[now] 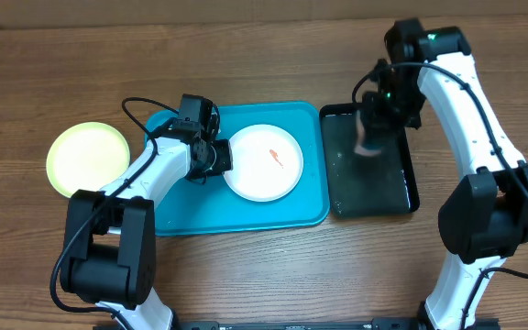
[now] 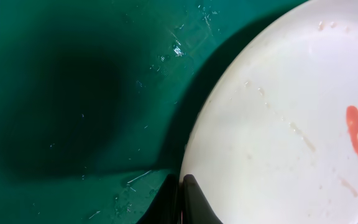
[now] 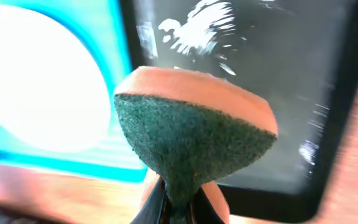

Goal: Clean dirty plates on tray and stack at the side

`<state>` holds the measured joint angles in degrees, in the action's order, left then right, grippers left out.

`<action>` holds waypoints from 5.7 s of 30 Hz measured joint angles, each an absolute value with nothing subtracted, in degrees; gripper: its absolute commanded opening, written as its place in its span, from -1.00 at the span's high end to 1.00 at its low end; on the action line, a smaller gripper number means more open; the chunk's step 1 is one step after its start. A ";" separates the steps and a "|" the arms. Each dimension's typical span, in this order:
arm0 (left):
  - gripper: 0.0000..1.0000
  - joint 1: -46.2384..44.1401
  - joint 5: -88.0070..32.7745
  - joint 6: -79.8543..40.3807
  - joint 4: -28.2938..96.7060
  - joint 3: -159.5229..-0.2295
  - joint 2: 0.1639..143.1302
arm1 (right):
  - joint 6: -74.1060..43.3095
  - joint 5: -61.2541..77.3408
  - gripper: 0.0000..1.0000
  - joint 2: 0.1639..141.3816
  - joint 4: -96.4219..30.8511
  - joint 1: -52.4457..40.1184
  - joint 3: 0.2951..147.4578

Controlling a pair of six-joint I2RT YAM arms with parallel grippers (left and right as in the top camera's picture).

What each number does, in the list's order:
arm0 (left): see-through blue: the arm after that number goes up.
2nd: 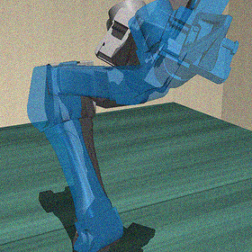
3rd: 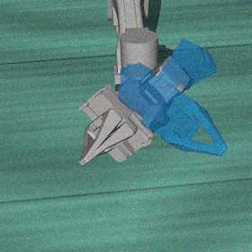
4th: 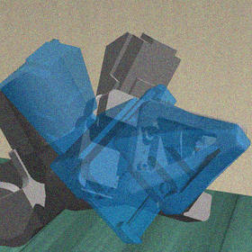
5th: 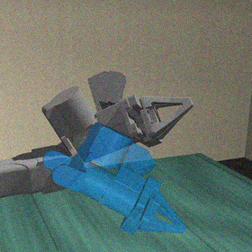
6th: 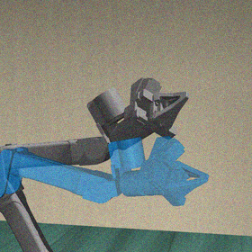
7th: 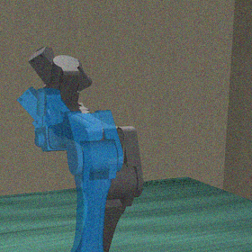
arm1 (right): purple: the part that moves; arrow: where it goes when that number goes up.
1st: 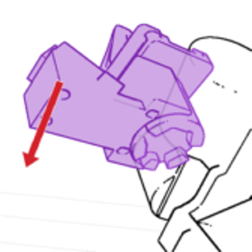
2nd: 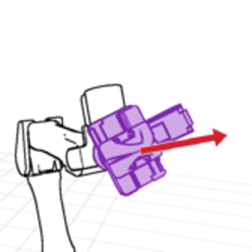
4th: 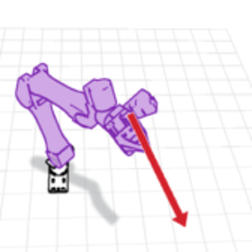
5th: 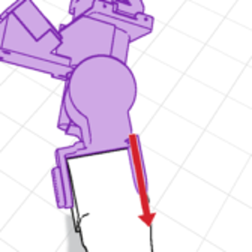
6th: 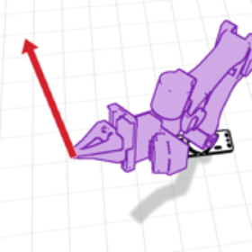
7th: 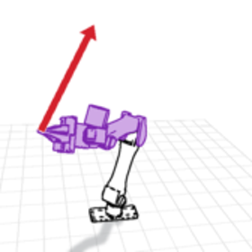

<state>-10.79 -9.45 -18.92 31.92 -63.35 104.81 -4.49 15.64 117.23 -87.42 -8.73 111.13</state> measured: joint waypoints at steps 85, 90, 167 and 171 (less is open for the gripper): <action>0.92 -10.79 -9.89 -18.92 31.77 -63.35 105.03 | -10.35 17.45 0.93 132.60 -71.57 -34.85 116.97; 0.92 -10.79 -9.91 -18.92 31.75 -63.35 105.03 | -8.32 17.52 0.92 130.76 -79.48 -29.52 122.23; 0.92 -11.55 -10.02 -19.09 32.16 -62.50 105.01 | -8.95 -0.21 -1.00 129.03 -69.97 13.43 115.44; 0.92 -11.55 -9.56 -19.07 35.79 -67.88 105.01 | -8.99 -0.19 -1.00 129.03 -68.86 13.41 115.44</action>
<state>-11.55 -9.56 -19.07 35.79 -67.88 105.01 -8.99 -0.19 129.03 -68.86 13.41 115.44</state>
